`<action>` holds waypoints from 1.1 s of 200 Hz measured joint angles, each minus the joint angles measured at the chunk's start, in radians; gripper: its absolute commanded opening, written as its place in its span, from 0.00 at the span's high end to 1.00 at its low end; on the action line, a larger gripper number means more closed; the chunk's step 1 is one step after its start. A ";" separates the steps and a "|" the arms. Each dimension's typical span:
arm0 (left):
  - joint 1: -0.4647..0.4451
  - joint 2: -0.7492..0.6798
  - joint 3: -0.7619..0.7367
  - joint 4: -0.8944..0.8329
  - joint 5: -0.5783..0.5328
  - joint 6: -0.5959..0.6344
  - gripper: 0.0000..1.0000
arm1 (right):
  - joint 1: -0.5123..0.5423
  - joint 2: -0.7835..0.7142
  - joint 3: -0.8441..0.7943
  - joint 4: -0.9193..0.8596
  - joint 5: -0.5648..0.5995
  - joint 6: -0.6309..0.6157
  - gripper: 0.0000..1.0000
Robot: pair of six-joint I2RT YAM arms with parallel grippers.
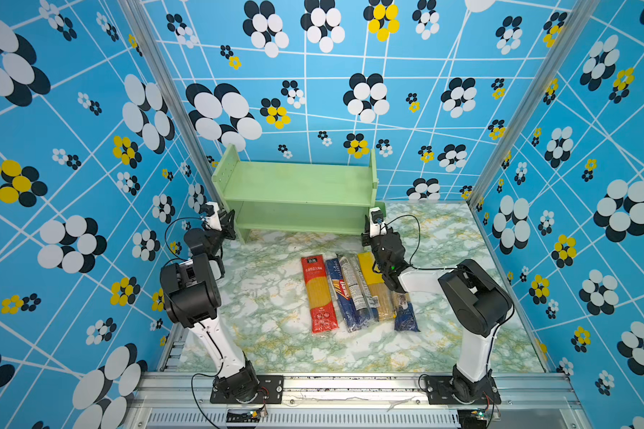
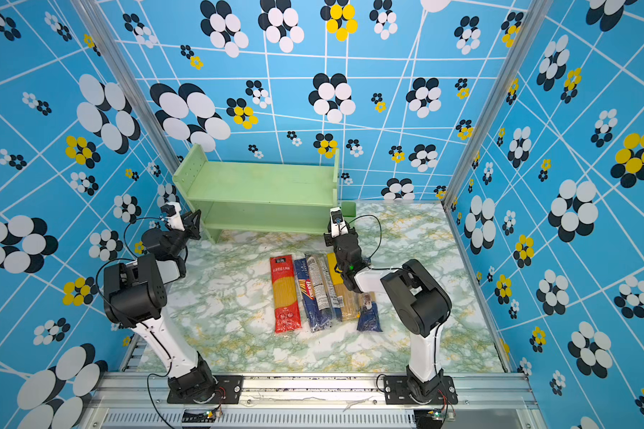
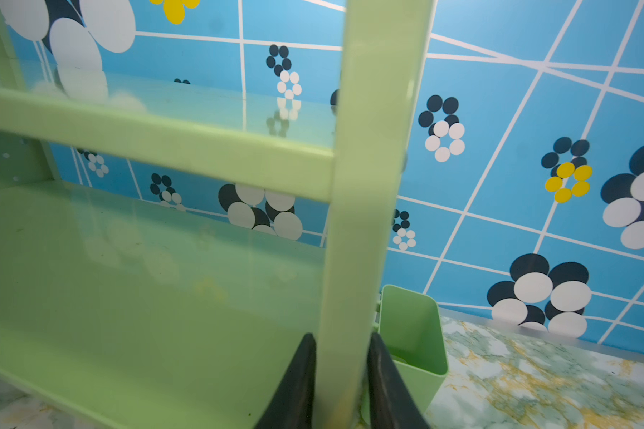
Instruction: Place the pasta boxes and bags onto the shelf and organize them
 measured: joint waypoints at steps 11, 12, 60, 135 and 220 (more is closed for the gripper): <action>-0.015 -0.013 -0.013 -0.008 -0.006 0.006 0.98 | -0.013 -0.002 0.000 0.000 0.002 0.000 0.73; -0.016 -0.014 -0.013 -0.008 -0.006 0.006 0.98 | -0.014 -0.002 0.000 -0.001 0.003 0.000 0.73; -0.073 -0.050 -0.052 -0.021 -0.038 0.022 0.99 | -0.068 -0.043 -0.024 -0.037 -0.016 0.011 0.74; -0.159 -0.109 -0.071 -0.112 -0.094 0.058 1.00 | -0.134 -0.092 -0.062 -0.064 -0.032 0.023 0.75; -0.225 -0.172 -0.098 -0.202 -0.152 0.093 1.00 | -0.197 -0.094 -0.062 -0.064 -0.064 0.027 0.74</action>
